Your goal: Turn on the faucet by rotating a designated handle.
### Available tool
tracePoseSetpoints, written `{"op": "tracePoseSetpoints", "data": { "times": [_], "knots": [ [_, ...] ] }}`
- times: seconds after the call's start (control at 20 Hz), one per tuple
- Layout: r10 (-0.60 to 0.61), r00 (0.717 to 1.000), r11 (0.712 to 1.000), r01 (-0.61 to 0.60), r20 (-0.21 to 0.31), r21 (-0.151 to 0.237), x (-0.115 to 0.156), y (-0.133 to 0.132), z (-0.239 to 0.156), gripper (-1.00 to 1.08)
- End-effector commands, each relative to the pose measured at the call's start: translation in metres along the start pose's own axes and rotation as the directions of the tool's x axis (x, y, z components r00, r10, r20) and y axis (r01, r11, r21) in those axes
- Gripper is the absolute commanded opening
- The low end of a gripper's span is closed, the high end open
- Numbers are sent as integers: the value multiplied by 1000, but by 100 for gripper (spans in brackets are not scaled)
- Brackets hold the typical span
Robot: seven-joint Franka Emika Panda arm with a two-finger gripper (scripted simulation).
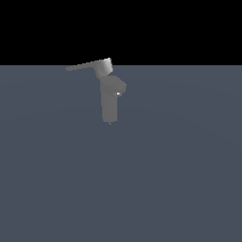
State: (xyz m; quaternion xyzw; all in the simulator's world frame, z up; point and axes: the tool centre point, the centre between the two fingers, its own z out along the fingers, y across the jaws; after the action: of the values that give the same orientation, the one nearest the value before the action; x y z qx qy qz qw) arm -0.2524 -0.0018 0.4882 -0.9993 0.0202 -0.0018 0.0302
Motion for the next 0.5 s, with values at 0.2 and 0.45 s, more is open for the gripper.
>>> {"op": "tracePoseSetpoints", "data": {
  "times": [0.2, 0.45],
  "knots": [
    [8, 1000, 1000, -8, -11, 3, 1, -2, -5, -100],
    [19, 999, 1000, -19, -37, 8, 2, -5, -15, -100]
  ]
}}
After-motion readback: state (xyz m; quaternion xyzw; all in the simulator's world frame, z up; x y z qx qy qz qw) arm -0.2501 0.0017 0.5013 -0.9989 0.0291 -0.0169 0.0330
